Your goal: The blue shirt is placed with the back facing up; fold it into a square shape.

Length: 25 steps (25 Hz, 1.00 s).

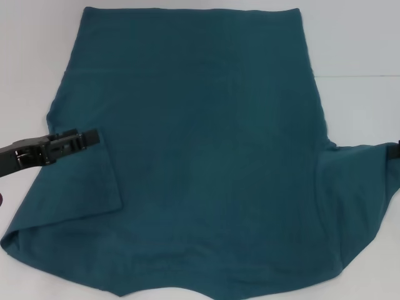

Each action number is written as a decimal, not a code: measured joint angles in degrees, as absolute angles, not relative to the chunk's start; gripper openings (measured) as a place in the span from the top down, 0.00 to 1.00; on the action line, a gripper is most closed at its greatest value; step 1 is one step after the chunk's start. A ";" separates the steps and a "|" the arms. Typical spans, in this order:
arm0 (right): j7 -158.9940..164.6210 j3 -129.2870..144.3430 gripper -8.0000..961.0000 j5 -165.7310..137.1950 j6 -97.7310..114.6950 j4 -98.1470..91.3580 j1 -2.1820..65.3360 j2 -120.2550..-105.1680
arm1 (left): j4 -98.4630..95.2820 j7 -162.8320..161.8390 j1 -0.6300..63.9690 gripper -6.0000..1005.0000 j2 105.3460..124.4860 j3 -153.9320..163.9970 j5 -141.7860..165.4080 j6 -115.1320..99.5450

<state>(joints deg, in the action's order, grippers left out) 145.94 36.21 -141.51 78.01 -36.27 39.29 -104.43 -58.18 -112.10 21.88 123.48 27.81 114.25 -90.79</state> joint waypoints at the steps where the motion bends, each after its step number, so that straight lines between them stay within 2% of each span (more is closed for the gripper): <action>1: 145.97 36.21 0.97 -141.50 77.97 -36.25 39.28 -104.43 | -58.18 -112.06 21.88 0.28 123.51 27.79 114.25 -90.79; 8: 146.07 37.07 0.97 -141.39 79.62 -35.63 39.81 -104.97 | -58.18 -111.95 21.88 0.28 123.63 27.77 113.77 -90.80; 25: 146.49 36.92 0.97 -140.15 87.92 -34.24 45.56 -108.42 | -57.90 -112.14 21.61 0.28 123.40 27.14 112.39 -90.58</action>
<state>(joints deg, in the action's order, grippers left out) 146.49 36.92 -140.15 87.91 -34.24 45.56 -108.42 -57.90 -112.14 21.61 123.40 27.14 112.39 -90.58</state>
